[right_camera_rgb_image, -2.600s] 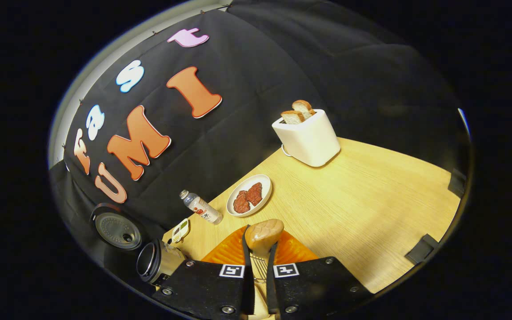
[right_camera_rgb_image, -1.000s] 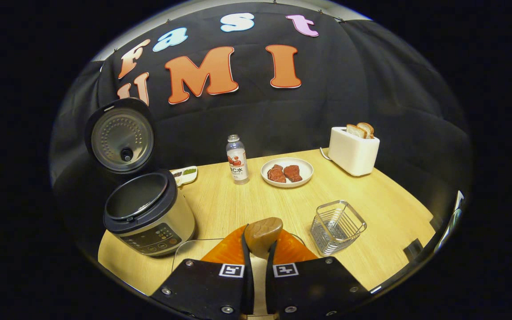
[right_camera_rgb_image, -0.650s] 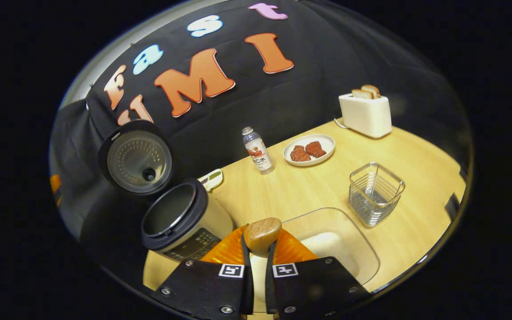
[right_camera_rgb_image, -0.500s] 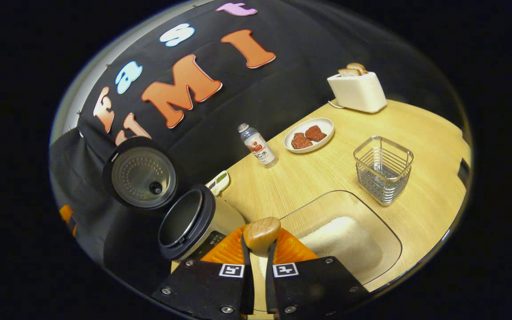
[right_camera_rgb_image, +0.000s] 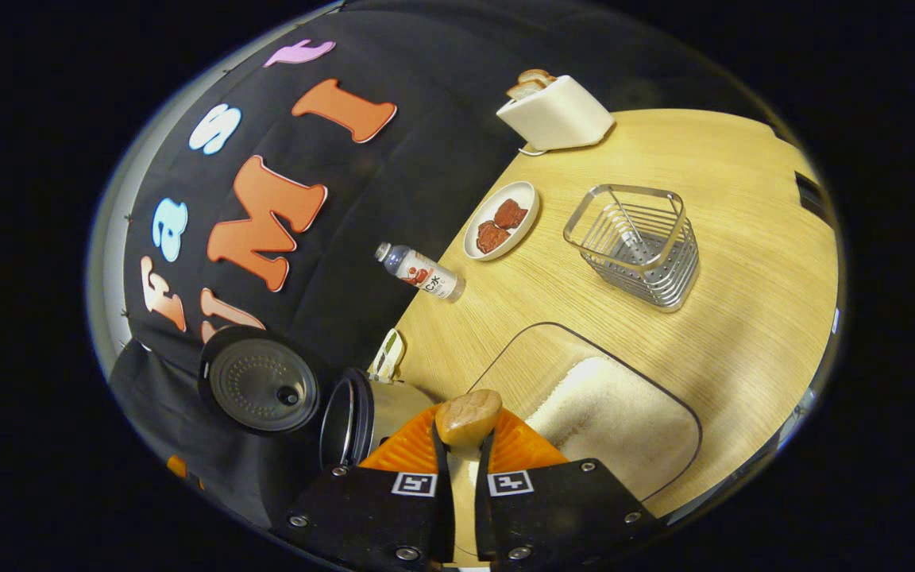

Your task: Close the left gripper, press the button to open the rice cooker; take a wooden spoon from the chopstick holder with the right hand, scoop a spoonful of rice and pour it into the rice cooker, then put the wooden spoon back into the chopstick holder.

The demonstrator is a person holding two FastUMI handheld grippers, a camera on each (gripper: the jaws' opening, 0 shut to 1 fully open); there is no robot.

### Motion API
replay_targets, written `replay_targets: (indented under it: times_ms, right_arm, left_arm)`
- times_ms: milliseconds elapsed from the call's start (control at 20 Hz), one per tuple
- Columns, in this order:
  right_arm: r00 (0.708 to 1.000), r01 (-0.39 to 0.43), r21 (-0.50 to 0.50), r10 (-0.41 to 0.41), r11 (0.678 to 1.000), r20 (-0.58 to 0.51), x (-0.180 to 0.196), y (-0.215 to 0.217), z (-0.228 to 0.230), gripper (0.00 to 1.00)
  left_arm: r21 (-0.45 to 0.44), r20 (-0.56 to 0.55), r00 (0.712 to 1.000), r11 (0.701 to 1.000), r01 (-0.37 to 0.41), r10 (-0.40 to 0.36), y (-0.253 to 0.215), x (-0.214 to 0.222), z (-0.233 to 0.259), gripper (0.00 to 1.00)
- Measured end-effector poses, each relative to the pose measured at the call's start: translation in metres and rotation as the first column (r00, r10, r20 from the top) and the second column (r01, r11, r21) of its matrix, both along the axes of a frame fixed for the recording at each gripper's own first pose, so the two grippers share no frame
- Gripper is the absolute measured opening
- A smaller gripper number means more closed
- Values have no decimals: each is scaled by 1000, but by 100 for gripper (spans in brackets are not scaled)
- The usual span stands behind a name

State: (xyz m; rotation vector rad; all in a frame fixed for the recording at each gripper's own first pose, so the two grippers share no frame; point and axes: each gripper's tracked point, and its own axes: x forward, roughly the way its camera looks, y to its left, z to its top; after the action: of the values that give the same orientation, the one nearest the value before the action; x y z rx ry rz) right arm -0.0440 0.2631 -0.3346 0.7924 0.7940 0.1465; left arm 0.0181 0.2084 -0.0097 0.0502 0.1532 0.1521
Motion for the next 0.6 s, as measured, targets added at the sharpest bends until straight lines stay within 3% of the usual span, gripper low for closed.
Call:
replay_targets:
  times_ms: [600]
  right_arm:
    - [986, 156, 213, -141, 964, -84, -4, -31, 32, 9]
  left_arm:
    - [-9, 18, 1000, 1000, 4, -4, -5, -1, 8, 98]
